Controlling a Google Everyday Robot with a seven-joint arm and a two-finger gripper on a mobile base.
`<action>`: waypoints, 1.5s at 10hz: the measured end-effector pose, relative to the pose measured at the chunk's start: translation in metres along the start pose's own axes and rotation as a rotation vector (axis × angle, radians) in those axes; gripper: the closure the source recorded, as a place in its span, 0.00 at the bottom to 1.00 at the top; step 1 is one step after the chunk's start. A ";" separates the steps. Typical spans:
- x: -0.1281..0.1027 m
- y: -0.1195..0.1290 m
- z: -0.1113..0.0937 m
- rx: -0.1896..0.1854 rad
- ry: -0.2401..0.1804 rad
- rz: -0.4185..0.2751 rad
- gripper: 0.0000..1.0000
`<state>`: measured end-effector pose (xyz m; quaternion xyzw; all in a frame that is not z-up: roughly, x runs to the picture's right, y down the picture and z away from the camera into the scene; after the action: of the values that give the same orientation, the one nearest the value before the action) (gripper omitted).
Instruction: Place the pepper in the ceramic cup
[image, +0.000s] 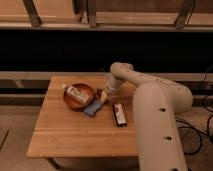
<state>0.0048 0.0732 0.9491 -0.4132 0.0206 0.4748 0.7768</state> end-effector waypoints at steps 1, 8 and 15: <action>0.000 0.000 0.001 0.002 0.004 0.000 0.88; -0.026 -0.002 -0.031 0.079 -0.047 -0.045 1.00; -0.075 0.086 -0.123 0.238 -0.190 -0.275 1.00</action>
<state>-0.0564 -0.0439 0.8468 -0.2711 -0.0534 0.3951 0.8761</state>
